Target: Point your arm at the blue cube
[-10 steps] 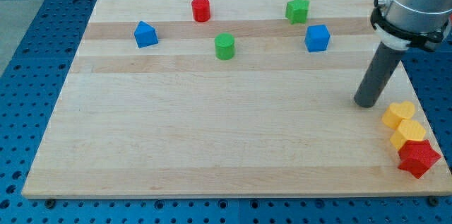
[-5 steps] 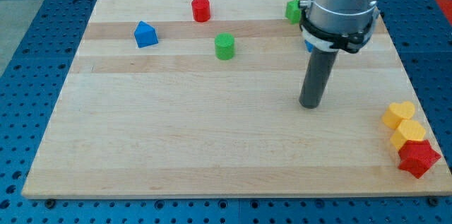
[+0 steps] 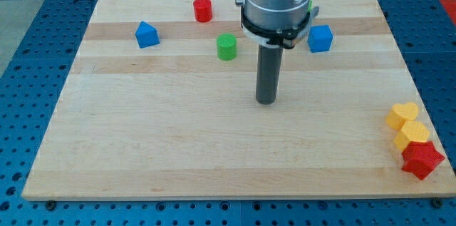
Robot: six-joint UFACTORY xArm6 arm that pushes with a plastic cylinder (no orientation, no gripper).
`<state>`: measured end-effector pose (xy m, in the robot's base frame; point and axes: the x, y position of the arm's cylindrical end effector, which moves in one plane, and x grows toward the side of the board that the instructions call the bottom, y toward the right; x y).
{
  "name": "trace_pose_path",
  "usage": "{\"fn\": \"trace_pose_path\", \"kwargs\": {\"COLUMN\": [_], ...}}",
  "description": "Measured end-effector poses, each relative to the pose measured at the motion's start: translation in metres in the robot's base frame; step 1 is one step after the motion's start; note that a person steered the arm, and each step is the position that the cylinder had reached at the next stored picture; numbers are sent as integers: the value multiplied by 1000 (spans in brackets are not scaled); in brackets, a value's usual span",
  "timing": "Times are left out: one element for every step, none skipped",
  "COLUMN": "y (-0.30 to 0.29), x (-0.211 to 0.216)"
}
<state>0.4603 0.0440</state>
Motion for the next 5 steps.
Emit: {"fn": "trace_pose_path", "kwargs": {"y": [0, 0, 0, 0, 0], "x": [-4, -17, -27, -36, -46]}}
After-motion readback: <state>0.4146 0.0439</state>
